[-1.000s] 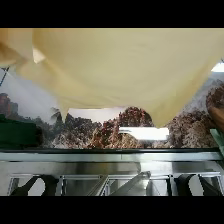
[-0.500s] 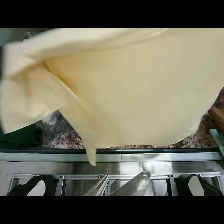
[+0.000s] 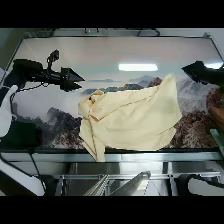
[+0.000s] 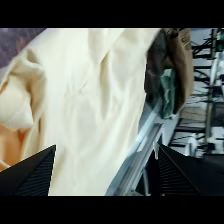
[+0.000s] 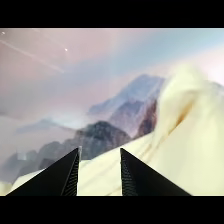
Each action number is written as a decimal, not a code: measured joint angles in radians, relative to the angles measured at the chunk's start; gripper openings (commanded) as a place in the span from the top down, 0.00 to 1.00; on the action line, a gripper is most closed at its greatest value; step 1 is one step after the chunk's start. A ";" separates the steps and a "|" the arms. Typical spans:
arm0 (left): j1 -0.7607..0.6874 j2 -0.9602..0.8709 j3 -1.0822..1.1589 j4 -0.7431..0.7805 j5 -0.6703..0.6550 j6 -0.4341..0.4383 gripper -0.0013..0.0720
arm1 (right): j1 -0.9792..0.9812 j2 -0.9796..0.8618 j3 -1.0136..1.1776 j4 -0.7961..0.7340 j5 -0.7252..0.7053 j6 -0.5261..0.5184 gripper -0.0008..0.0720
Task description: Fold the shirts.
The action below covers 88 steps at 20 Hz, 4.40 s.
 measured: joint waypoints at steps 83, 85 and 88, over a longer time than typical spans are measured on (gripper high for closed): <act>0.285 0.731 0.278 -0.027 0.106 0.010 0.95 | -0.427 0.557 0.423 0.193 0.402 -0.069 0.96; 0.185 0.606 0.257 0.061 0.065 0.034 0.95 | -0.371 0.474 0.305 0.159 0.407 -0.068 0.96; 0.077 0.376 0.313 0.140 0.025 0.053 0.95 | -0.283 0.328 0.095 0.113 0.321 -0.101 0.96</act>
